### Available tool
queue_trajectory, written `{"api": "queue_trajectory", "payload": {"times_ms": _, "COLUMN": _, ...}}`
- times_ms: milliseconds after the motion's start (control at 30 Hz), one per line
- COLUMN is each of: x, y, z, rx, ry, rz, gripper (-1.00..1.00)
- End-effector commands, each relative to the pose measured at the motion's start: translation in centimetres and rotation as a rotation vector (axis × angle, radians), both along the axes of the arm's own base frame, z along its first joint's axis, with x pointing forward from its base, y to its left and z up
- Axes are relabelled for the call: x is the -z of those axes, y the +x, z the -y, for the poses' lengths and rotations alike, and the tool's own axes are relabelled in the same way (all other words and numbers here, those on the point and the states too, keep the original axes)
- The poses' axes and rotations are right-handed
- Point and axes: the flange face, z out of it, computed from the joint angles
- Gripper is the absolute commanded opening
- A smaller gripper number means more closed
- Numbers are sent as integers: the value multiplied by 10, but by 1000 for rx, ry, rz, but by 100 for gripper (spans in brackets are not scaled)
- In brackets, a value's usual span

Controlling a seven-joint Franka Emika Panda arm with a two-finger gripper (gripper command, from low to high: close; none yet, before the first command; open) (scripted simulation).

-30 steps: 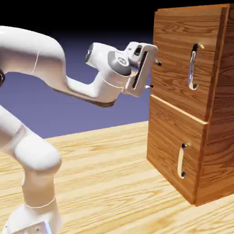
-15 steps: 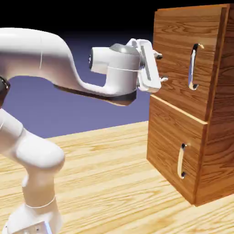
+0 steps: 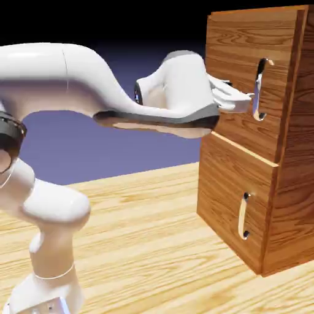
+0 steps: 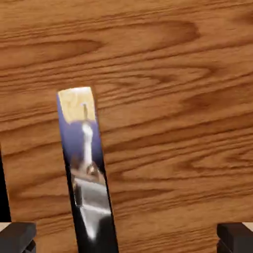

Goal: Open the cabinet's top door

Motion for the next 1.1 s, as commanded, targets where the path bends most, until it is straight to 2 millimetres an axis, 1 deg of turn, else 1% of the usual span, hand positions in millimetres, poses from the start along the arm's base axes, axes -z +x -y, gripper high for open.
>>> {"api": "queue_trajectory", "payload": {"times_ms": 0, "x": 1, "y": 1, "z": 3, "rx": 0, "ry": -25, "rz": 5, "gripper": 0}}
{"api": "queue_trajectory", "payload": {"times_ms": 33, "x": 1, "y": 1, "z": 3, "rx": 0, "ry": -25, "rz": 5, "gripper": 0}}
{"api": "queue_trajectory", "payload": {"times_ms": 200, "x": 1, "y": 47, "z": 1, "rx": 0, "ry": -24, "rz": 5, "gripper": 0}}
{"api": "queue_trajectory", "payload": {"times_ms": 233, "x": 1, "y": 51, "z": 1, "rx": 0, "ry": -25, "rz": 5, "gripper": 0}}
{"api": "queue_trajectory", "payload": {"times_ms": 267, "x": 1, "y": 51, "z": 1, "rx": 0, "ry": -25, "rz": 5, "gripper": -100}}
{"api": "queue_trajectory", "payload": {"times_ms": 300, "x": 1, "y": 51, "z": 1, "rx": 0, "ry": -25, "rz": 5, "gripper": -100}}
{"api": "queue_trajectory", "payload": {"times_ms": 533, "x": 0, "y": 19, "z": -13, "rx": 95, "ry": -25, "rz": 4, "gripper": -100}}
{"api": "queue_trajectory", "payload": {"times_ms": 700, "x": 1, "y": -5, "z": -27, "rx": 172, "ry": -26, "rz": 3, "gripper": -100}}
{"api": "queue_trajectory", "payload": {"times_ms": 833, "x": 1, "y": -28, "z": -41, "rx": 248, "ry": -26, "rz": 2, "gripper": -100}}
{"api": "queue_trajectory", "payload": {"times_ms": 1067, "x": 1, "y": -70, "z": -76, "rx": 397, "ry": -26, "rz": 0, "gripper": -100}}
